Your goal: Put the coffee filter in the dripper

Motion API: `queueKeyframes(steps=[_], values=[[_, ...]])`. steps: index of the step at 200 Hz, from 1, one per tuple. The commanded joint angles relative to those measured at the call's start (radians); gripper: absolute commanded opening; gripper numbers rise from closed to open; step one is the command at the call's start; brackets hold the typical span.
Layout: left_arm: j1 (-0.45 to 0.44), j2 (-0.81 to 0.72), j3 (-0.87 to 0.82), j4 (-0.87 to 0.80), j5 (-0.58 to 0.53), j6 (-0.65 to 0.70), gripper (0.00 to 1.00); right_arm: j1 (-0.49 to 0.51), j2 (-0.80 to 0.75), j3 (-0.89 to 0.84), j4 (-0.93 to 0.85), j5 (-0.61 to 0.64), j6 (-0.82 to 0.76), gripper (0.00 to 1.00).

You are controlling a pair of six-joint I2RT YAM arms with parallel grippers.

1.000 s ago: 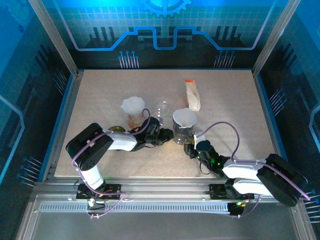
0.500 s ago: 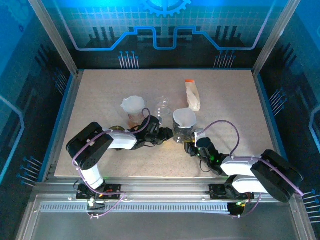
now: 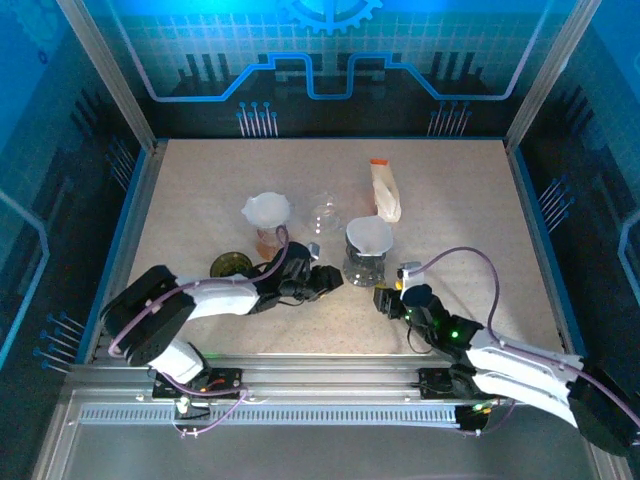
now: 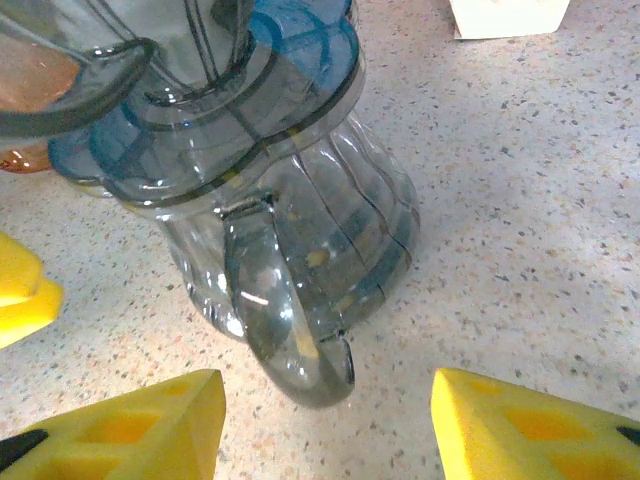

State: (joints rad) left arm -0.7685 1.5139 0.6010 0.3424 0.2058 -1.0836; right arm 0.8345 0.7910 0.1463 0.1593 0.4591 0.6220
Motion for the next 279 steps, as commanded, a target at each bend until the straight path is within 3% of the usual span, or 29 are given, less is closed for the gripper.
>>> queueKeyframes(steps=[1,41,93,126,159,197,221,279], values=[[-0.028,-0.109,-0.041,-0.070,-0.039,-0.020,0.42,0.027,-0.089,-0.003,-0.189,0.056,0.089,0.59],[-0.075,-0.346,-0.075,-0.235,-0.120,0.003,0.46,0.058,-0.237,0.028,-0.355,0.058,0.109,0.61],[-0.107,-0.690,-0.073,-0.546,-0.299,0.088,0.64,0.063,-0.369,0.095,-0.499,0.066,0.089,0.63],[-0.108,-0.813,-0.091,-0.636,-0.346,0.120,0.81,0.064,-0.404,0.187,-0.532,0.079,0.016,0.64],[-0.106,-0.872,-0.109,-0.658,-0.368,0.127,0.90,0.061,-0.378,0.301,-0.537,0.076,-0.068,0.67],[-0.107,-0.888,-0.101,-0.684,-0.379,0.150,0.99,0.060,-0.270,0.464,-0.545,0.036,-0.174,0.67],[-0.106,-0.901,-0.104,-0.688,-0.385,0.157,0.99,0.036,-0.124,0.614,-0.560,-0.015,-0.237,0.68],[-0.106,-0.968,-0.107,-0.741,-0.400,0.158,0.99,-0.199,0.411,1.117,-0.774,-0.386,-0.318,0.68]])
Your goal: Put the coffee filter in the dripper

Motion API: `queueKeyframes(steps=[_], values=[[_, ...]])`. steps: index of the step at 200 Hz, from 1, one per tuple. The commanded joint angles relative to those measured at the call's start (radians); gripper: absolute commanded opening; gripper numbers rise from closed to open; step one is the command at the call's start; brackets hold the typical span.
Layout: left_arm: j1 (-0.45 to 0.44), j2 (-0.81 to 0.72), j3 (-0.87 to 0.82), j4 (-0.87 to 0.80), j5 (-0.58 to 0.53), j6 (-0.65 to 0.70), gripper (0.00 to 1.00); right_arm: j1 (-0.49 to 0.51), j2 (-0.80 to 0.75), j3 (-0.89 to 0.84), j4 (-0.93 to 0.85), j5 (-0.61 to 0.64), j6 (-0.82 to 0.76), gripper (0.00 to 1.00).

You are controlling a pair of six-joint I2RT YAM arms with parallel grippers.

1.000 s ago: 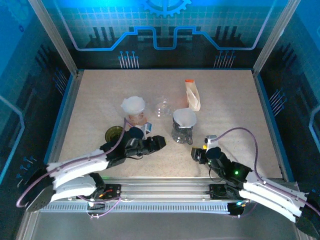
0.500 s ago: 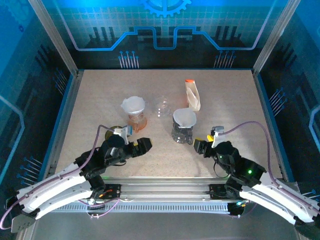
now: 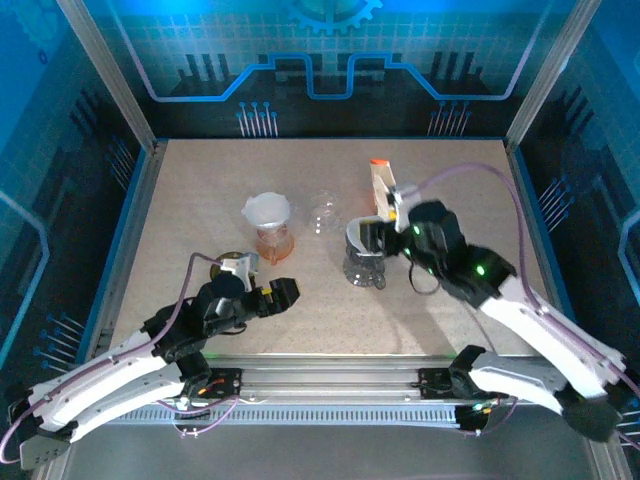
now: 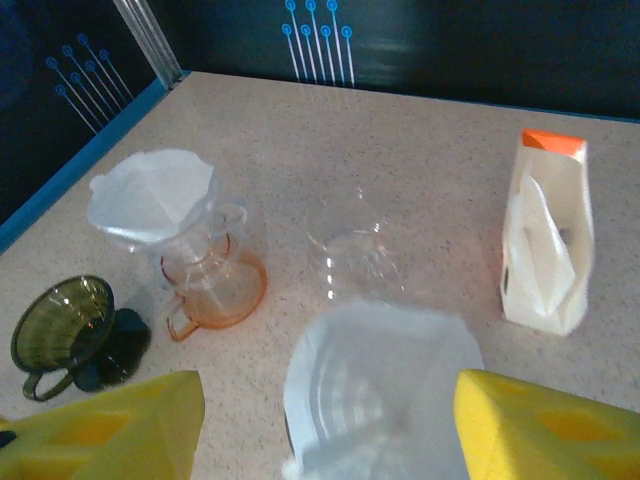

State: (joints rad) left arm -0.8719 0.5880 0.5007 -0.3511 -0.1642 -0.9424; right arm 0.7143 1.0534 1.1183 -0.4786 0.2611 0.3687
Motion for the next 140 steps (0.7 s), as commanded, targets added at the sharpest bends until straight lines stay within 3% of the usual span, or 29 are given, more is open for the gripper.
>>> queueKeyframes(steps=[1,60,140], values=[[-0.003,-0.044,-0.007,-0.049,-0.030,0.016,0.99,-0.081,0.157,0.153,-0.140,-0.192,-0.065,0.68],[-0.003,-0.122,-0.017,-0.108,-0.025,0.010,0.99,-0.275,0.578,0.501,-0.266,-0.453,-0.125,0.67],[-0.001,-0.126,-0.005,-0.139,-0.030,0.039,0.99,-0.315,1.023,0.861,-0.393,-0.572,-0.208,0.61]])
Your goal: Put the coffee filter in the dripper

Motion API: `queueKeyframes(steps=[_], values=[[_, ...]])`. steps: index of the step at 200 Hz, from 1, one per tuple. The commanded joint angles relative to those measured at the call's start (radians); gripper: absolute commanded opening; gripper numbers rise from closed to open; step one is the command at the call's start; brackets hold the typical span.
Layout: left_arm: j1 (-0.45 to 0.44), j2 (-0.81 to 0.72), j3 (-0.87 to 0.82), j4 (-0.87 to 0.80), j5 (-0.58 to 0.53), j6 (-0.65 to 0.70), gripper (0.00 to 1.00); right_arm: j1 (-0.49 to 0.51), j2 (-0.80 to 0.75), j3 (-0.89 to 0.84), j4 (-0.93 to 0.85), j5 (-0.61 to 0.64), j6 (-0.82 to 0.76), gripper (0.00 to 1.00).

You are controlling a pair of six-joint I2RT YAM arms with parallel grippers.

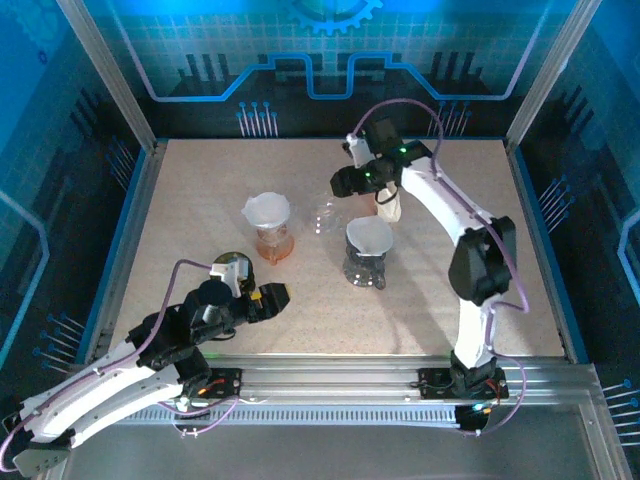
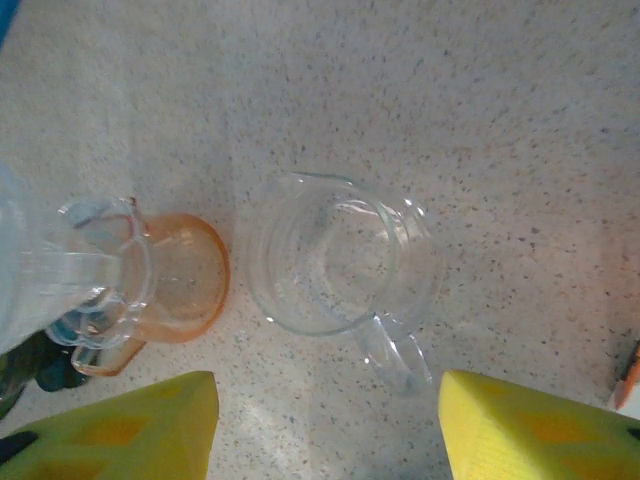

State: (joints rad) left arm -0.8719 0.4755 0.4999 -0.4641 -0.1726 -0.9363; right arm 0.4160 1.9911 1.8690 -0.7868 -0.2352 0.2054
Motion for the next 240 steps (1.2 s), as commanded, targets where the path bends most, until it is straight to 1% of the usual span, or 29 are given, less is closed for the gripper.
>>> queueKeyframes(steps=[1,38,70,81,117,153,191,224,240], values=[[-0.001,-0.013,-0.004,-0.026,-0.023,0.034,0.99,-0.017,0.088,0.115,-0.086,-0.078,-0.046,0.61],[-0.001,-0.014,0.000,-0.050,-0.043,0.040,0.99,-0.026,0.224,0.254,-0.154,-0.121,-0.081,0.60],[-0.001,-0.015,0.003,-0.070,-0.058,0.041,0.99,-0.052,0.286,0.327,-0.206,-0.189,-0.125,0.60],[0.000,-0.019,0.002,-0.074,-0.065,0.041,0.99,-0.058,0.293,0.339,-0.227,-0.196,-0.150,0.59],[0.002,-0.029,-0.006,-0.078,-0.077,0.036,0.99,-0.065,0.306,0.345,-0.301,-0.208,-0.236,0.59],[0.011,-0.030,-0.006,-0.082,-0.077,0.034,0.99,-0.066,0.308,0.317,-0.331,-0.214,-0.298,0.59],[0.018,-0.029,-0.007,-0.088,-0.076,0.028,0.99,-0.069,0.312,0.286,-0.344,-0.221,-0.339,0.58],[0.028,-0.029,-0.013,-0.082,-0.068,0.021,0.99,-0.068,0.317,0.268,-0.342,-0.210,-0.344,0.58],[0.032,-0.029,-0.015,-0.084,-0.064,0.019,0.99,-0.070,0.324,0.267,-0.345,-0.224,-0.359,0.58]])
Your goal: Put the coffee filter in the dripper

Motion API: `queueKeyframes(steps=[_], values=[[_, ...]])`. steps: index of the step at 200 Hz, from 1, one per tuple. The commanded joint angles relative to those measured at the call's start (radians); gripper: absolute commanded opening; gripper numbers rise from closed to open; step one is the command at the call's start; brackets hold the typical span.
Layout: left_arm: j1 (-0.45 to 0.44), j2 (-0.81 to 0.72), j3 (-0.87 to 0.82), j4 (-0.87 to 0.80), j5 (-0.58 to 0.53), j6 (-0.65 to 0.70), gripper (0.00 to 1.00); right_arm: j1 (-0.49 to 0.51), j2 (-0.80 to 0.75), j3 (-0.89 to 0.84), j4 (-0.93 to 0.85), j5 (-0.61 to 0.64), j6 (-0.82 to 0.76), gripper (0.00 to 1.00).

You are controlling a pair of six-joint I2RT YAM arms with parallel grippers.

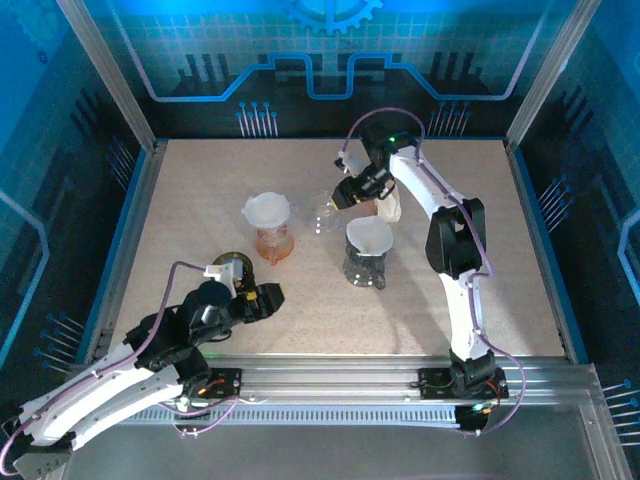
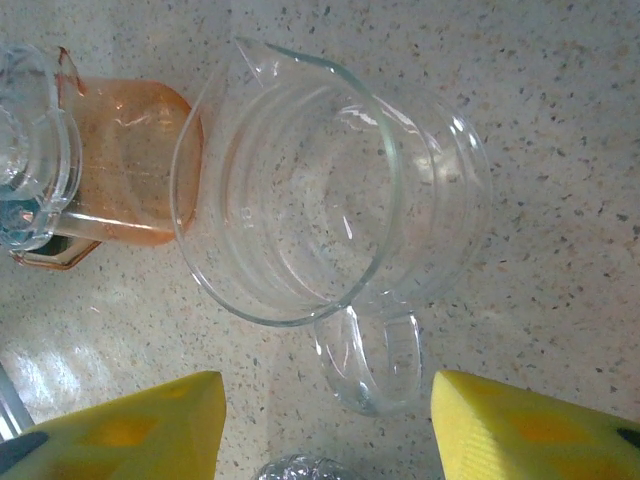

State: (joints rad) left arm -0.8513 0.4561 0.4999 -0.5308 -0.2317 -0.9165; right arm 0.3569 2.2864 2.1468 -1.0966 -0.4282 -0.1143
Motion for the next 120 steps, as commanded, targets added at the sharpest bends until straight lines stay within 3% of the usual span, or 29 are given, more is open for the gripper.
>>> queueKeyframes(steps=[1,120], values=[[0.012,-0.010,-0.014,-0.017,-0.005,-0.001,0.99,-0.011,0.030,-0.010,-0.035,-0.032,-0.039,0.58],[0.030,-0.010,-0.034,-0.024,0.000,-0.019,0.99,-0.012,0.156,0.069,-0.072,-0.100,-0.071,0.57]])
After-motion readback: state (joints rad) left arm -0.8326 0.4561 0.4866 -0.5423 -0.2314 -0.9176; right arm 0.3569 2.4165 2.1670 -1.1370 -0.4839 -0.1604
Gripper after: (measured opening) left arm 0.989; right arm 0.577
